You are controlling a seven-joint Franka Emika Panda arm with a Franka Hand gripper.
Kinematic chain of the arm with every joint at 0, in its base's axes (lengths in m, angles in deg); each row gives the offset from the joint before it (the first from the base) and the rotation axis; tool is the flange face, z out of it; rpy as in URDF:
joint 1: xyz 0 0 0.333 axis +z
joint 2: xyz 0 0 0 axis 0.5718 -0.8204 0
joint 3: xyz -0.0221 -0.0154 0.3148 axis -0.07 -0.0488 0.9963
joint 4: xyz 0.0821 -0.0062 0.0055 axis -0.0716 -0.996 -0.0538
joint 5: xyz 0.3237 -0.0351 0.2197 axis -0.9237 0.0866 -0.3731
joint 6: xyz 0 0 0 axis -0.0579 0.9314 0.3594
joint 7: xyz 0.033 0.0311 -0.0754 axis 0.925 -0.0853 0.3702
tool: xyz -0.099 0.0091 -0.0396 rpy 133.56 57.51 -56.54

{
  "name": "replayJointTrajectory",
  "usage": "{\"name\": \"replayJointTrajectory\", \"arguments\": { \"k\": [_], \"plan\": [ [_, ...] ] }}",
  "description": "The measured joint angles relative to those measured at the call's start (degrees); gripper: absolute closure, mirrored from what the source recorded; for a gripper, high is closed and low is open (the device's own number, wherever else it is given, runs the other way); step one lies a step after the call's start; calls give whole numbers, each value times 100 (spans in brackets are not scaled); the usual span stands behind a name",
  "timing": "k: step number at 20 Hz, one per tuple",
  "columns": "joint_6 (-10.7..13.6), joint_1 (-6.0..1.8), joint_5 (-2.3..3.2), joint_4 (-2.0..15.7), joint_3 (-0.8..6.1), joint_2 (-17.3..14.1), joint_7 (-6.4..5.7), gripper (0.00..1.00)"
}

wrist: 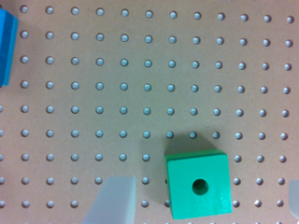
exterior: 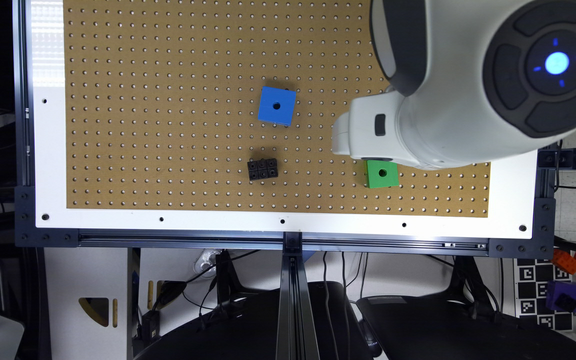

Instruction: Pick up green block.

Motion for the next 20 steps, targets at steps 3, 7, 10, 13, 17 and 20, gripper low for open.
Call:
{"name": "replayJointTrajectory", "arguments": {
  "k": [3, 7, 10, 13, 17, 20],
  "plan": [
    [0, 0, 0, 5, 20, 0, -20, 0],
    [-47, -1, 4, 5, 20, -168, -20, 0],
    [-164, -1, 11, 19, 20, -349, -20, 0],
    [-160, 3, 11, 151, 21, -420, -20, 0],
    [-155, 13, 27, 451, 21, -638, -21, 0],
    [-153, 16, 48, 590, 21, -769, -22, 0]
  ]
}}
